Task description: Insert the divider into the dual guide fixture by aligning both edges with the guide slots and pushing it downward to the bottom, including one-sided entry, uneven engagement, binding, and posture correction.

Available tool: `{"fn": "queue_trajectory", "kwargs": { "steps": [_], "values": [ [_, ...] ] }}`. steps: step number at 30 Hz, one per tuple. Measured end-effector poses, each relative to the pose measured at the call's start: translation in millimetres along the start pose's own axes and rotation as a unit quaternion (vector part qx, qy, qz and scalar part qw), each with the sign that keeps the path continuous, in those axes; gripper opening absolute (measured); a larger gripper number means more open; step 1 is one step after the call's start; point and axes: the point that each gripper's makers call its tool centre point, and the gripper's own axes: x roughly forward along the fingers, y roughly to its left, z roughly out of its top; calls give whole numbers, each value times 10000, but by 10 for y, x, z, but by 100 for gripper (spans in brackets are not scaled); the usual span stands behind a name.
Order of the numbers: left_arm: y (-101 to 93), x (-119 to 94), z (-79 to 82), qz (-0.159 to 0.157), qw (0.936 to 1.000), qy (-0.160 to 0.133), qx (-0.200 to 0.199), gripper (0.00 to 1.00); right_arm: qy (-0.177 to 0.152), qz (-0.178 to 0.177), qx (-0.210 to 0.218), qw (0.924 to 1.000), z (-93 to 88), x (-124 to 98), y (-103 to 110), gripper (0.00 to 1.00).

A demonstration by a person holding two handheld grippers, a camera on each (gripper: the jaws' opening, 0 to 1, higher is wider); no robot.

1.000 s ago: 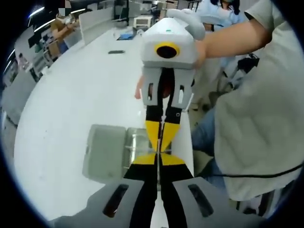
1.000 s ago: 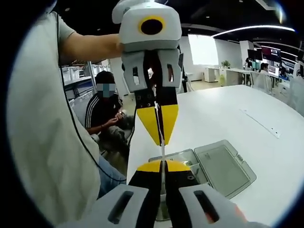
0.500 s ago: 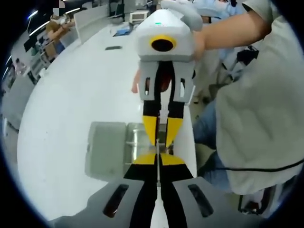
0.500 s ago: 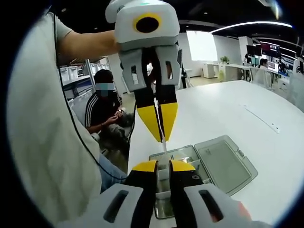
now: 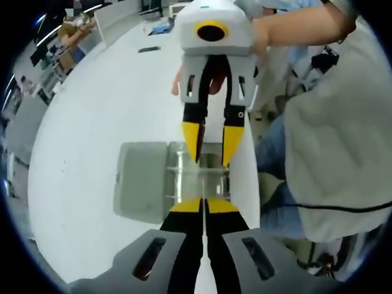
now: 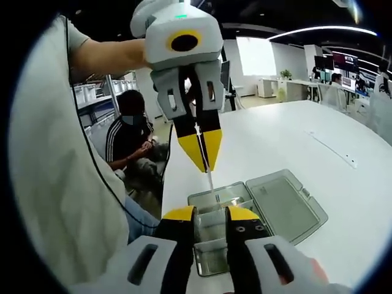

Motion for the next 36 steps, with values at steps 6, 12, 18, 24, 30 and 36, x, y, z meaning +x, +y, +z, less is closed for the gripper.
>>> {"fn": "queue_trajectory", "kwargs": {
  "steps": [6,12,18,24,30,36],
  "values": [
    [-10,29,-82,34,9999,135,20,0,79,-49,-40,9999,-34,-38,9,17],
    [-8,67,-161,84,9995,302,84,0,200,-92,-50,9997,-78,-57,17,20],
    [9,118,-228,162,9984,505,172,0,331,-164,-75,9993,-124,-82,5,24],
    [13,140,-262,156,9982,569,136,0,372,-205,-93,9991,-123,-114,0,28],
    [35,168,-306,153,9980,614,51,0,434,-222,-112,9987,-124,-109,-4,32],
    [24,192,-304,123,9980,624,-9,0,501,-228,-122,9984,-151,-88,3,38]
  ]
}}
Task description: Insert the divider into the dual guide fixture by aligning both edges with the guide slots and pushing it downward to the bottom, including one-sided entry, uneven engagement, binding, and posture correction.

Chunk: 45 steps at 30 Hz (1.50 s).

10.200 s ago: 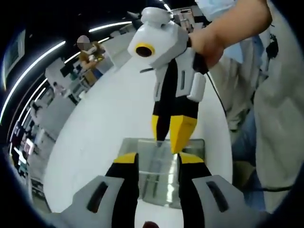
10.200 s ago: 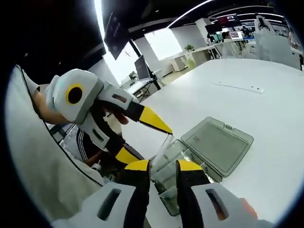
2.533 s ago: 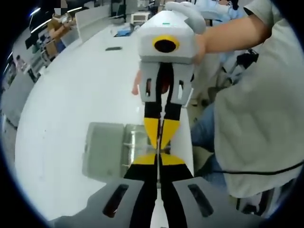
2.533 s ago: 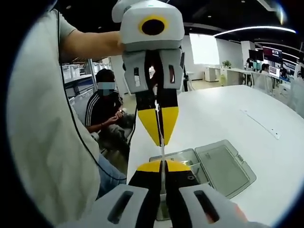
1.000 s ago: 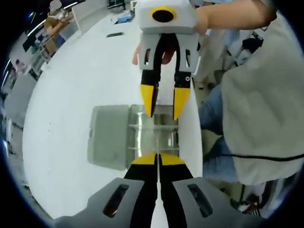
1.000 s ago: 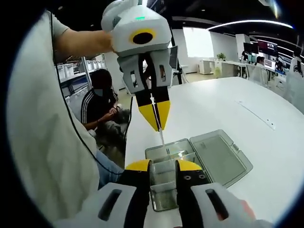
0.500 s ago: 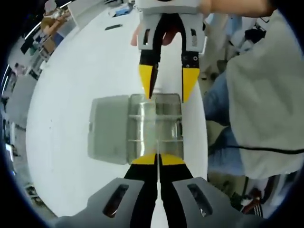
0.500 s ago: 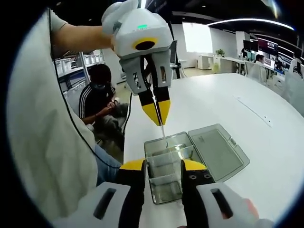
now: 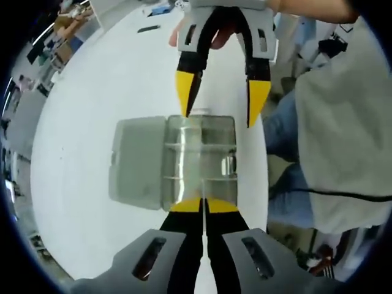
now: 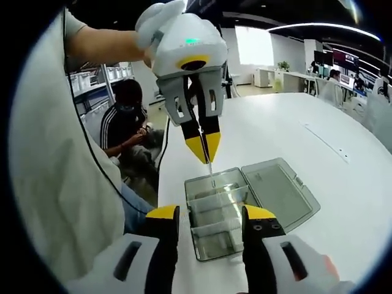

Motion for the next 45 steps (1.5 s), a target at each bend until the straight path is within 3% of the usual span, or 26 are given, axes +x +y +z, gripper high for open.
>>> {"fn": "queue_trajectory", "kwargs": {
  "steps": [22,45],
  "values": [
    [18,93,-54,-21,9998,105,-146,0,75,-153,64,9998,-53,34,2,53],
    [40,194,-79,-18,9997,204,-106,0,94,-179,102,9997,-75,36,-29,55]
  ]
}}
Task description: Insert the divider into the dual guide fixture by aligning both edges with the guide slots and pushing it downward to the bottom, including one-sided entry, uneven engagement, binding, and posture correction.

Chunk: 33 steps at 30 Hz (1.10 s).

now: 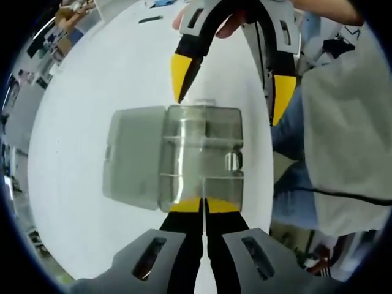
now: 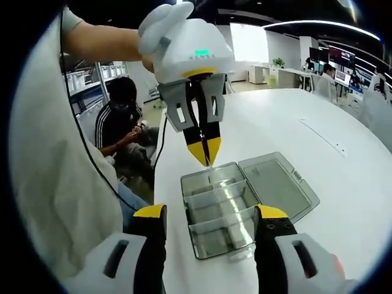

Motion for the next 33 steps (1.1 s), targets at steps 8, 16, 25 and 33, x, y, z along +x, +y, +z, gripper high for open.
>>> {"fn": "queue_trajectory", "kwargs": {
  "steps": [8,16,25,33],
  "values": [
    [14,31,-2,-26,10000,40,11,0,12,6,23,10000,-15,-6,-6,55],
    [9,53,-2,-55,9999,116,80,0,17,5,51,10000,-26,-8,-24,55],
    [9,65,1,-93,9998,159,102,0,16,11,58,10000,-25,-8,-32,54],
    [9,82,-3,-123,9996,203,134,0,5,11,51,10000,-9,-5,-35,55]
  ]
}}
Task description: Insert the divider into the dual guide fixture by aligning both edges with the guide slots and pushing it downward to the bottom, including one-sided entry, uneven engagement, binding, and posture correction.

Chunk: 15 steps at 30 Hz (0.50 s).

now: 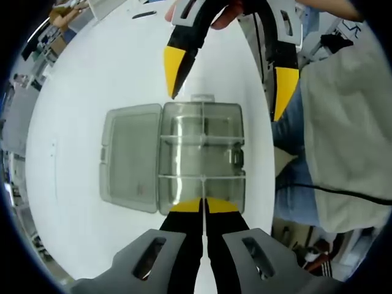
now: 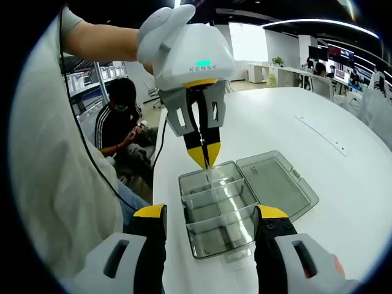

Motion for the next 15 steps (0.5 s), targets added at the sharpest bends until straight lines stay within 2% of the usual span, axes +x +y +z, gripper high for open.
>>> {"fn": "queue_trajectory", "kwargs": {
  "steps": [15],
  "values": [
    [1,43,-14,-59,10000,38,37,0,25,4,-31,10000,6,-4,-1,55]
  ]
}}
